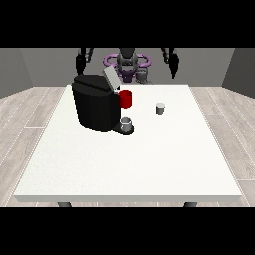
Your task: Insert the coffee pod into the coffee machine and close the lid
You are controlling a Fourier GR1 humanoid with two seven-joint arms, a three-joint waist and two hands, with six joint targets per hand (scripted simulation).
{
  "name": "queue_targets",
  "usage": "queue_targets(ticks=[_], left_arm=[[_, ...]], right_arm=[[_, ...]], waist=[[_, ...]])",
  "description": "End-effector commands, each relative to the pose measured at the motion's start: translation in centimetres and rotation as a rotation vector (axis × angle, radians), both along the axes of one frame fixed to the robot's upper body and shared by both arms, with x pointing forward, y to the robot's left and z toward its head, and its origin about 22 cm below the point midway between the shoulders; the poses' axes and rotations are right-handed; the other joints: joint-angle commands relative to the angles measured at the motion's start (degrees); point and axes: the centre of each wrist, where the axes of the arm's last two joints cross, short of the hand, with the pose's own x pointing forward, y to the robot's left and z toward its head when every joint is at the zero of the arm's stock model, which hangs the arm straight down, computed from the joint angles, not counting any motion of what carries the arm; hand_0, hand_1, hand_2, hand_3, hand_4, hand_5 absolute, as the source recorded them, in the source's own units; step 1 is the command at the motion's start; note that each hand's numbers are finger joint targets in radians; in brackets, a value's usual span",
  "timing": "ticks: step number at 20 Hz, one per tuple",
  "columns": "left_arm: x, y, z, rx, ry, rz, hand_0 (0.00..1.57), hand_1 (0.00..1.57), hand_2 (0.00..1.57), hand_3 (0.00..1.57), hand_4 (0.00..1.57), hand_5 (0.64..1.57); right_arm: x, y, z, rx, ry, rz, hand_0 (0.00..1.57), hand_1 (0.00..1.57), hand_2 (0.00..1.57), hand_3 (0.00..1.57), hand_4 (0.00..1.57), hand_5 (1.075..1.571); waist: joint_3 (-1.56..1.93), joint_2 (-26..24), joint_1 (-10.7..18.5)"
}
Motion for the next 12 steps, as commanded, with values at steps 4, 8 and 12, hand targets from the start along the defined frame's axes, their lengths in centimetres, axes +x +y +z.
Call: queue_targets(ticks=[4,8,12], left_arm=[[-1.0,-1.7,-2.3,-0.03,-0.016,-0.03,0.0,0.0,0.0,0.0,0.27,1.571],[-0.9,-2.6,-1.3,-0.051,-0.114,-0.135,0.0,0.0,0.0,0.0,0.28,1.571],[-0.8,-0.3,-1.9,0.111,-0.105,-0.138,0.0,0.0,0.0,0.0,0.31,1.571]], right_arm=[[-1.2,0.7,0.0,-0.02,0.082,0.032,0.0,0.0,0.0,0.0,0.13,1.571],[0.8,-0.5,-0.7,0.041,-0.089,-0.214,0.0,0.0,0.0,0.0,0.11,1.571],[0.2,-0.3,-1.3,0.062,-0.094,-0.167,0.0,0.0,0.0,0.0,0.14,1.571]], waist=[[0.14,-3.29,-0.06],[0.17,-0.66,2.51],[0.16,-0.59,1.22]])
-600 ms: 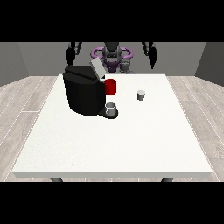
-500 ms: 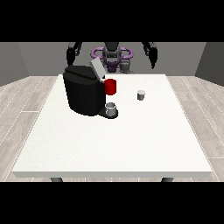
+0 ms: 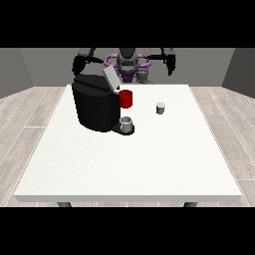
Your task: Insert the coffee pod into the coffee machine and close the lid
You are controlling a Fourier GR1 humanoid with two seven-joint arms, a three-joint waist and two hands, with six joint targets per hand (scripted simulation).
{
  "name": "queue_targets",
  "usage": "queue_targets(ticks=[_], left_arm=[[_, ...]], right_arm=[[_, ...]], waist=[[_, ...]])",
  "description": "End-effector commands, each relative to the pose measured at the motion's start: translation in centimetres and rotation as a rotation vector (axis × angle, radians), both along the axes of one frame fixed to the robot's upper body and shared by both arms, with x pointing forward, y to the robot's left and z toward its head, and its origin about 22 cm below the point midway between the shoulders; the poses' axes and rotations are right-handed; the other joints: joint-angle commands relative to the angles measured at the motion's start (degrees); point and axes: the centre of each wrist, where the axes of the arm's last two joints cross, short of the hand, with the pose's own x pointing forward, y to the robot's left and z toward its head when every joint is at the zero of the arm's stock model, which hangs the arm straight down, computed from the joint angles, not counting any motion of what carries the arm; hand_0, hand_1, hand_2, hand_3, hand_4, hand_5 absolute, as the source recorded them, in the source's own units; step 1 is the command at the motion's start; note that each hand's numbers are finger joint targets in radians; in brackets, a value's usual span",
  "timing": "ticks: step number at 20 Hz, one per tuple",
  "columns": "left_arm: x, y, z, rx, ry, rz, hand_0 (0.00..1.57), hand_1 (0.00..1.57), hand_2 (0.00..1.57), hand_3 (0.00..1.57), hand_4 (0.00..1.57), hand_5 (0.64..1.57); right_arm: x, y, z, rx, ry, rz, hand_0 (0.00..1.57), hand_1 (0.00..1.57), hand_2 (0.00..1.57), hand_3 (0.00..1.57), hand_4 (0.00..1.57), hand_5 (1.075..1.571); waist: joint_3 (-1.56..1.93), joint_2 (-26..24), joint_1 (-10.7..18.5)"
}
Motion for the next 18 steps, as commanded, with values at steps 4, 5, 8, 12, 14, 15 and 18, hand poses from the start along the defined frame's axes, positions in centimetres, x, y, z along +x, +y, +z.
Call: queue_targets(ticks=[4,5,8,12,14,15,18], left_arm=[[2.7,5.1,2.0,0.195,-0.028,0.033,0.0,0.0,0.0,0.0,0.0,1.571],[2.7,3.2,1.9,0.209,-0.001,0.005,0.0,0.0,0.0,0.0,0.0,1.571],[5.9,6.4,4.7,0.223,-0.007,0.05,0.0,0.0,0.0,0.0,0.0,1.571],[7.0,7.4,3.1,0.207,0.105,0.047,0.0,0.0,0.0,0.0,0.0,1.571],[8.0,6.7,3.4,0.243,0.143,0.028,0.0,0.0,0.0,0.0,0.0,1.571],[8.8,7.4,5.0,0.271,0.116,0.034,0.0,0.0,0.0,0.0,0.0,1.571],[8.4,10.2,2.6,0.265,0.128,0.097,0.0,0.0,0.0,0.0,0.0,1.571]], right_arm=[[0.2,0.7,0.2,0.018,-0.079,-0.002,0.0,0.0,0.0,0.0,0.17,1.571],[-0.2,0.0,-1.0,0.024,-0.066,-0.019,0.0,0.0,0.0,0.0,0.16,1.571],[2.1,1.2,1.8,0.024,-0.121,0.024,0.0,0.0,0.0,0.0,0.13,1.571],[1.3,3.6,2.1,0.011,-0.116,0.08,0.0,0.0,0.0,0.0,0.19,1.571],[2.9,3.7,4.1,0.024,-0.112,0.048,0.0,0.0,0.0,0.0,0.23,1.571],[2.6,2.2,2.3,0.013,-0.128,0.076,0.0,0.0,0.0,0.0,0.28,1.571],[2.0,3.1,2.5,0.03,-0.142,0.085,0.0,0.0,0.0,0.0,0.26,1.571]], waist=[[-0.01,3.34,-2.93],[0.01,2.39,-1.96],[-0.01,6.73,-4.21],[-0.03,6.67,-6.71],[-0.02,6.69,-5.98],[0.0,8.53,-6.37],[-0.03,11.53,-8.02]])
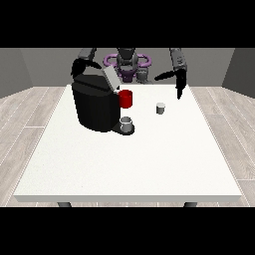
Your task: Insert the coffee pod into the coffee machine and close the lid
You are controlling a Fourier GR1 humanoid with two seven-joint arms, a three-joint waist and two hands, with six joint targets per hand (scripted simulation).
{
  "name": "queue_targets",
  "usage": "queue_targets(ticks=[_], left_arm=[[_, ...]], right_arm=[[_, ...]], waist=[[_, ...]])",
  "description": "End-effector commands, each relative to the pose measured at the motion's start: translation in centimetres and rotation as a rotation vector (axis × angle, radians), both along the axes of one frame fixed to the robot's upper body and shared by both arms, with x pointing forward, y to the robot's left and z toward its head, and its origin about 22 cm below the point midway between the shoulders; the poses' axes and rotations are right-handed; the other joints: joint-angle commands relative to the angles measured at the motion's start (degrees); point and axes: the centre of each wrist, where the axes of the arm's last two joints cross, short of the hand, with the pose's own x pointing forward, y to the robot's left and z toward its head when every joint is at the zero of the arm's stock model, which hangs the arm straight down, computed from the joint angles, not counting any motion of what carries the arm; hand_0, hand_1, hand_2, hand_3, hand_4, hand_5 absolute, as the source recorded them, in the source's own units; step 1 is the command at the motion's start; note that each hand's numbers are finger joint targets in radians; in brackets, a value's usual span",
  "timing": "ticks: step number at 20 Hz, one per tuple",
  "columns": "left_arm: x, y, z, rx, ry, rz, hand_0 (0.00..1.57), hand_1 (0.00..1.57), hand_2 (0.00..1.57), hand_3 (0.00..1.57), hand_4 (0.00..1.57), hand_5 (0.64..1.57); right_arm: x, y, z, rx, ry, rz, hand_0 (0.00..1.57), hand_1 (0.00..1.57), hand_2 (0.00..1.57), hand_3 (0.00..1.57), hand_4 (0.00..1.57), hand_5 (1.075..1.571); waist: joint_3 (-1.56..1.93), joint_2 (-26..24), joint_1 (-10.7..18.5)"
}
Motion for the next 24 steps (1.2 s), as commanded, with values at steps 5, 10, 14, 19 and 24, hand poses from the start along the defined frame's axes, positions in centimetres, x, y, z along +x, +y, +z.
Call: queue_targets(ticks=[5,10,14,19,24], left_arm=[[2.8,1.7,0.4,0.067,0.097,0.023,0.0,0.0,0.0,0.0,0.0,1.571],[4.3,-2.3,-0.2,0.14,0.12,0.011,0.0,0.0,0.0,0.0,0.0,1.571],[3.6,-0.7,-2.0,0.188,0.196,-0.01,0.0,0.0,0.2,0.0,0.0,1.571],[4.1,-1.2,-3.4,0.248,0.19,0.028,0.45,0.45,0.61,0.3,0.0,1.571],[3.9,-0.5,-3.9,0.355,0.149,0.005,0.62,0.62,0.74,0.48,0.0,1.571]], right_arm=[[1.7,0.1,1.2,-0.005,0.043,-0.007,0.0,0.0,0.0,0.0,0.36,1.571],[3.7,0.5,0.9,-0.035,0.03,-0.029,0.0,0.0,0.0,0.0,0.37,1.571],[1.5,0.2,-2.0,-0.058,0.123,-0.021,0.0,0.0,0.0,0.0,0.42,1.571],[3.0,1.0,0.2,-0.073,0.097,-0.012,0.0,0.0,0.0,0.0,0.41,1.571],[4.3,0.9,1.0,-0.043,0.054,-0.019,0.0,0.0,0.0,0.0,0.39,1.571]], waist=[[0.01,1.45,0.19],[0.01,4.05,0.92],[0.01,0.31,0.35],[0.0,2.0,-1.04],[-0.01,5.43,-0.42]])
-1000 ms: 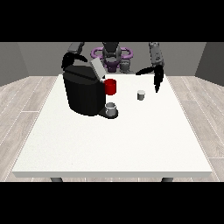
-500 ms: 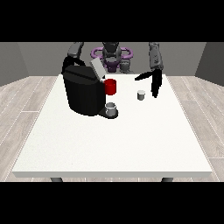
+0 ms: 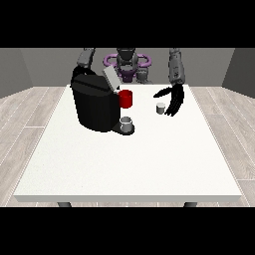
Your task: Insert the coffee pod into the coffee machine and close the lid
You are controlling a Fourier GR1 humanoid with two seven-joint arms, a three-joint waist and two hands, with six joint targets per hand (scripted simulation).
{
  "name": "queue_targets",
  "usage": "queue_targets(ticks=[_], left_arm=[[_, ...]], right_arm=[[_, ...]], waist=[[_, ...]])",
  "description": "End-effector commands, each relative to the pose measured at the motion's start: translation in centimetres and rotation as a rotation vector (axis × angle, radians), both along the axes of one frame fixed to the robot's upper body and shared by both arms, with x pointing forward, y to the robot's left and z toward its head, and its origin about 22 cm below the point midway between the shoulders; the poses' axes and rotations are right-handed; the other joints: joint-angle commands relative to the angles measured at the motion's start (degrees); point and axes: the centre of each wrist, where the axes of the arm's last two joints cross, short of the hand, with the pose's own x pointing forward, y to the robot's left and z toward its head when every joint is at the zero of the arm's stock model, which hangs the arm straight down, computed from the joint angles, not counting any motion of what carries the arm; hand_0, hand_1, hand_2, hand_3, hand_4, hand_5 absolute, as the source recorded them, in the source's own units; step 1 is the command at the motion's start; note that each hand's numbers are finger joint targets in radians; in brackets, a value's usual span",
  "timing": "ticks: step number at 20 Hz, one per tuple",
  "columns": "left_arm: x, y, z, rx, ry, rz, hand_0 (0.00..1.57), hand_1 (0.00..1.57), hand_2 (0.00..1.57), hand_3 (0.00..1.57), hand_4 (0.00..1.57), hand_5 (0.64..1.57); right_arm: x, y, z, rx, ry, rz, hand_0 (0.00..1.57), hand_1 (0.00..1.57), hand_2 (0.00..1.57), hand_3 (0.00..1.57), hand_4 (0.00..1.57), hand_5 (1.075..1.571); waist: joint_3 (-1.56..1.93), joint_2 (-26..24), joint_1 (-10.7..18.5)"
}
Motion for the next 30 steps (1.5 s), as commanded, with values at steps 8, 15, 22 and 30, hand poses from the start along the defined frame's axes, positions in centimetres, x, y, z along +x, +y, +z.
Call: queue_targets(ticks=[8,15,22,30], left_arm=[[-0.4,1.8,-1.7,0.227,0.002,0.001,0.61,0.61,0.75,0.48,0.0,1.571],[0.6,2.2,-0.8,0.25,-0.149,0.049,0.77,0.77,0.92,0.69,0.35,1.571],[1.6,0.8,-0.5,0.38,-0.064,-0.012,0.93,0.93,1.04,0.82,0.28,1.571],[2.3,0.5,0.6,0.386,-0.116,-0.105,1.32,1.32,1.43,1.41,0.55,1.571]], right_arm=[[-0.3,1.9,0.7,-0.007,-0.009,0.029,0.0,0.0,0.0,0.0,0.52,1.571],[-0.8,1.2,0.3,0.036,-0.054,0.06,0.0,0.0,0.0,0.0,0.5,1.571],[-0.4,1.8,-0.1,0.052,-0.016,0.026,0.0,0.0,0.0,0.0,0.49,1.571],[0.5,-0.4,-0.5,0.056,0.025,-0.014,0.0,0.0,0.0,0.0,0.43,1.571]], waist=[[-0.03,1.16,-2.22],[-0.04,3.87,-3.96],[-0.01,1.41,-3.13],[0.0,0.27,-0.52]])
